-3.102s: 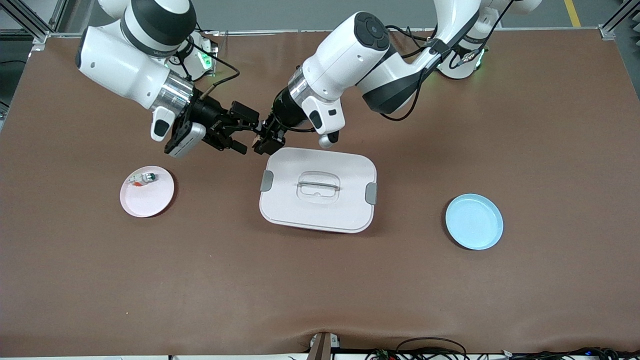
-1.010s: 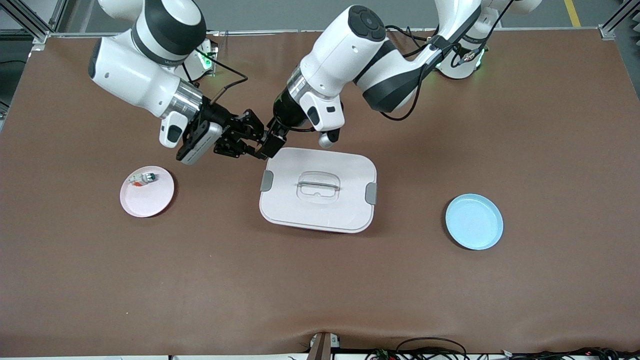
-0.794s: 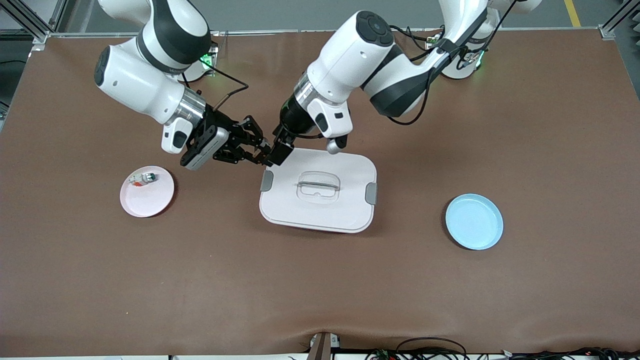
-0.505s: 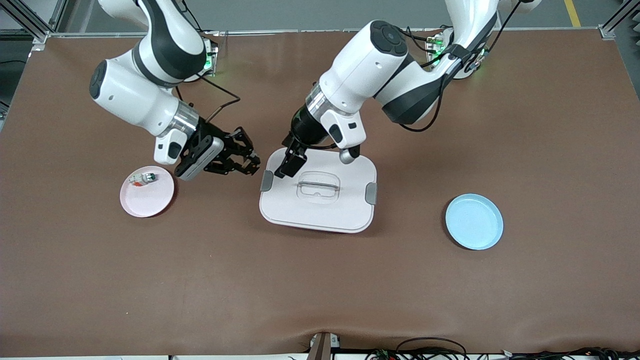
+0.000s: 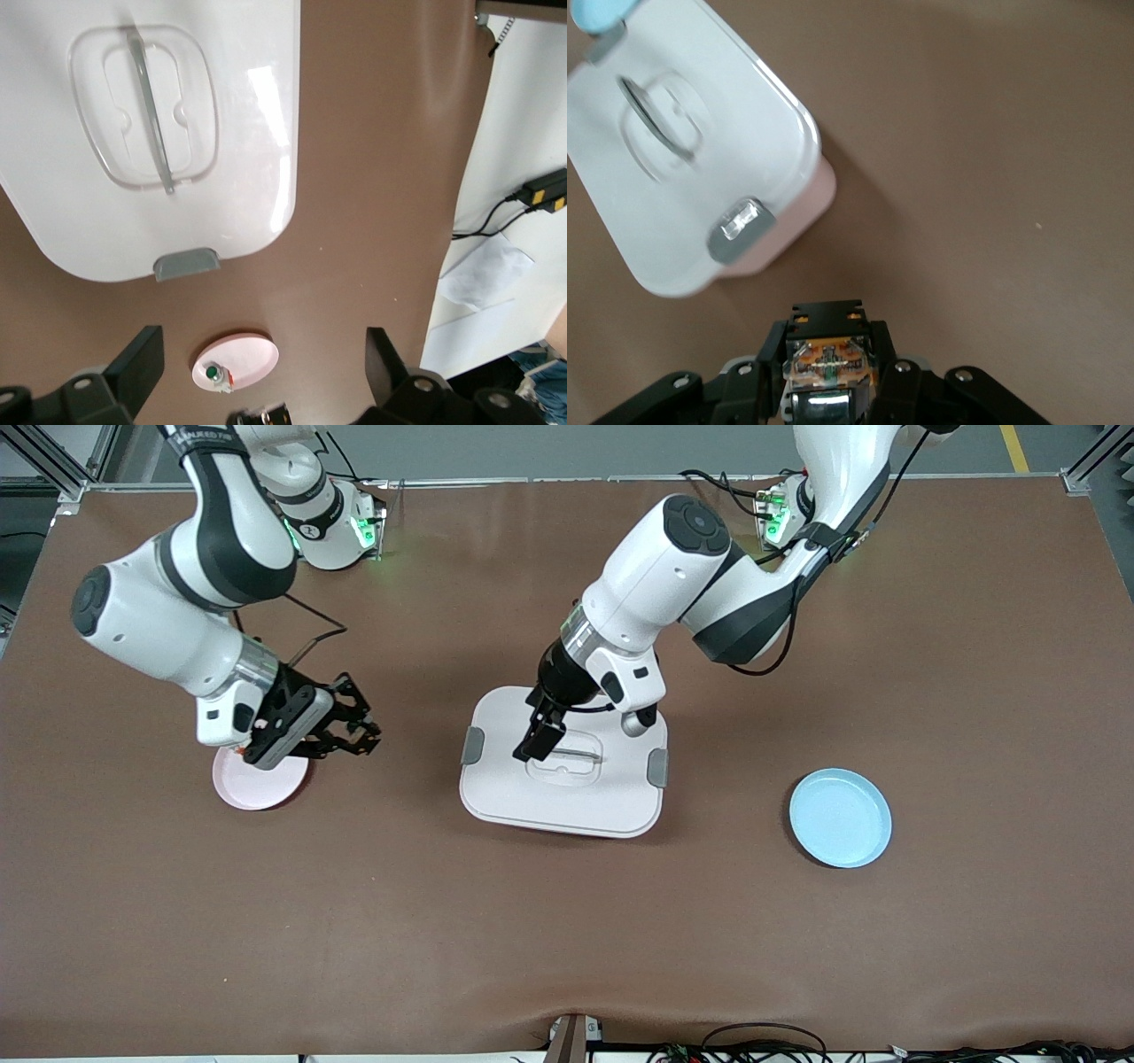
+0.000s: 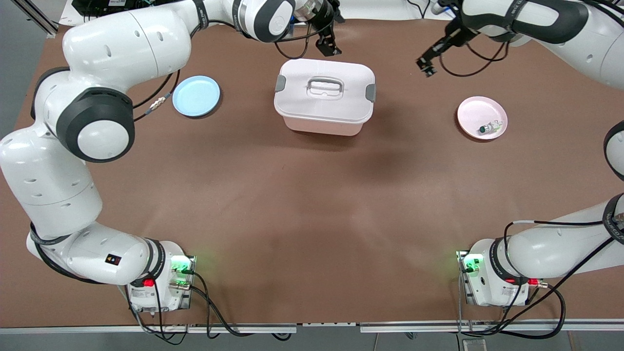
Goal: Transfer orange switch to right arm and place
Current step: 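Carry the switch to the white plate while the left gripper withdraws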
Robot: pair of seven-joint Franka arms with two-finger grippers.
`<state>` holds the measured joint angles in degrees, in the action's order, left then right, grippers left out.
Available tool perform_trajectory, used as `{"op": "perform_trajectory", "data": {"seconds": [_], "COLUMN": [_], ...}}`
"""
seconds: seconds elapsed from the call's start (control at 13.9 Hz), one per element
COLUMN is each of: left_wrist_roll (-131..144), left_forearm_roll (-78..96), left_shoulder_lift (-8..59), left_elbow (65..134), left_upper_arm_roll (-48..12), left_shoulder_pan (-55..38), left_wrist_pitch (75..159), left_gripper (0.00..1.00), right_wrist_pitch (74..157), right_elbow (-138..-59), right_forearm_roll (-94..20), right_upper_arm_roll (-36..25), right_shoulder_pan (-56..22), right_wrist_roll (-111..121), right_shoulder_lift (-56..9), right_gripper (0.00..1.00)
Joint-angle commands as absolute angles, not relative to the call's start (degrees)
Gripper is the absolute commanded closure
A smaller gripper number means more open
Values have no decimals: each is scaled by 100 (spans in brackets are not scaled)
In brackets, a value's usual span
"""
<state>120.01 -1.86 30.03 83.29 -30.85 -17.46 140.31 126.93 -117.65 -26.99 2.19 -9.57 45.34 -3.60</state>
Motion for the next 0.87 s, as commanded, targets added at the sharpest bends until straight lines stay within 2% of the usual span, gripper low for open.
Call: {"op": "perform_trajectory", "data": {"seconds": [0.0, 0.36, 0.65, 0.79], "left_wrist_roll": [11866, 11549, 11225, 10830], "left_forearm_roll": [-316, -316, -308, -308], "left_shoulder_lift": [2918, 2725, 2374, 2180], "left_elbow": [8595, 9139, 9719, 10009], "left_upper_arm_roll": [-3111, -3120, -3138, -3138], "left_shoulder_pan": [-1495, -845, -397, -133], "left_wrist_pitch": [13931, 13869, 13869, 13878], "left_gripper": [0, 0, 0, 0], "right_wrist_pitch": [12402, 12322, 12498, 12847], "right_elbow": [-11751, -11777, -11777, -11908], "right_forearm_roll": [-1858, -705, -194, 7], "right_upper_arm_roll": [299, 299, 299, 299], "right_shoulder_pan": [-555, 43, 289, 334], "right_wrist_roll": [5043, 6641, 7952, 8260], "right_shoulder_lift": [-334, -430, -702, -852], "right_gripper": [100, 100, 100, 100]}}
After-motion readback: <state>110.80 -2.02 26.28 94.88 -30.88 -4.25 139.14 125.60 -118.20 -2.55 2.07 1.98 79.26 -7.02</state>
